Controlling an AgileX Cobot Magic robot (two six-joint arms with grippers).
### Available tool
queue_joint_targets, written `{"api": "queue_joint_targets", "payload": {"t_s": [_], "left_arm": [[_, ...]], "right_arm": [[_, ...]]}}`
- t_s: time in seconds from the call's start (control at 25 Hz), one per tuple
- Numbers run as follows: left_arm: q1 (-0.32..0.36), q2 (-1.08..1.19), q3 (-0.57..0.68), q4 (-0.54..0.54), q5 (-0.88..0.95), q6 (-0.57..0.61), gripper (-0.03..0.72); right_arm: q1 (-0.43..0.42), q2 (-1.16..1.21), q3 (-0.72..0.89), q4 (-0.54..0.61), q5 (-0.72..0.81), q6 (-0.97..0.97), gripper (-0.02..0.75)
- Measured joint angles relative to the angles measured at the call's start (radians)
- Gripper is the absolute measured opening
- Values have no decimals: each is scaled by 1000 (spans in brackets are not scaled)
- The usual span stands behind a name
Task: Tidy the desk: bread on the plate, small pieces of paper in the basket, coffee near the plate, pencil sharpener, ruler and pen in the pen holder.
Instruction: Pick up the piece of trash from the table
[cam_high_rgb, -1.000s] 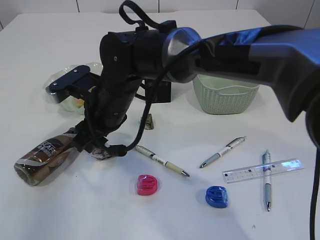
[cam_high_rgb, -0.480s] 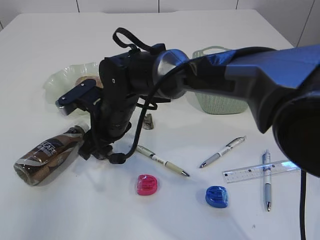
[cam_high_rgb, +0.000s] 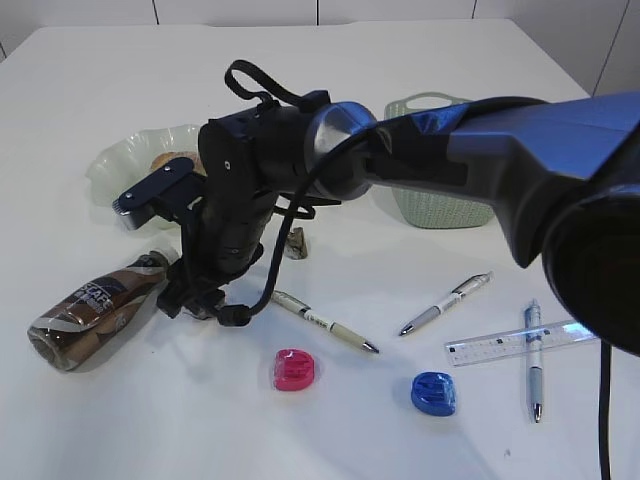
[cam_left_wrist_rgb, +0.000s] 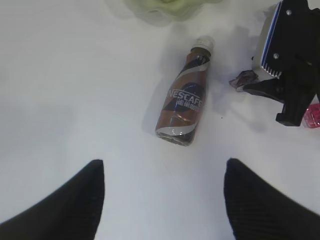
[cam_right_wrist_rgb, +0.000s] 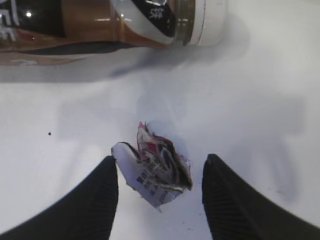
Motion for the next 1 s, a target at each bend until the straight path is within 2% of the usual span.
{"api": "queue_joint_targets", "payload": {"t_s": [1.0], "left_arm": [[0, 0, 0, -9, 31, -2, 526]], "right_arm": [[0, 25, 0, -15, -53, 4, 430]]}}
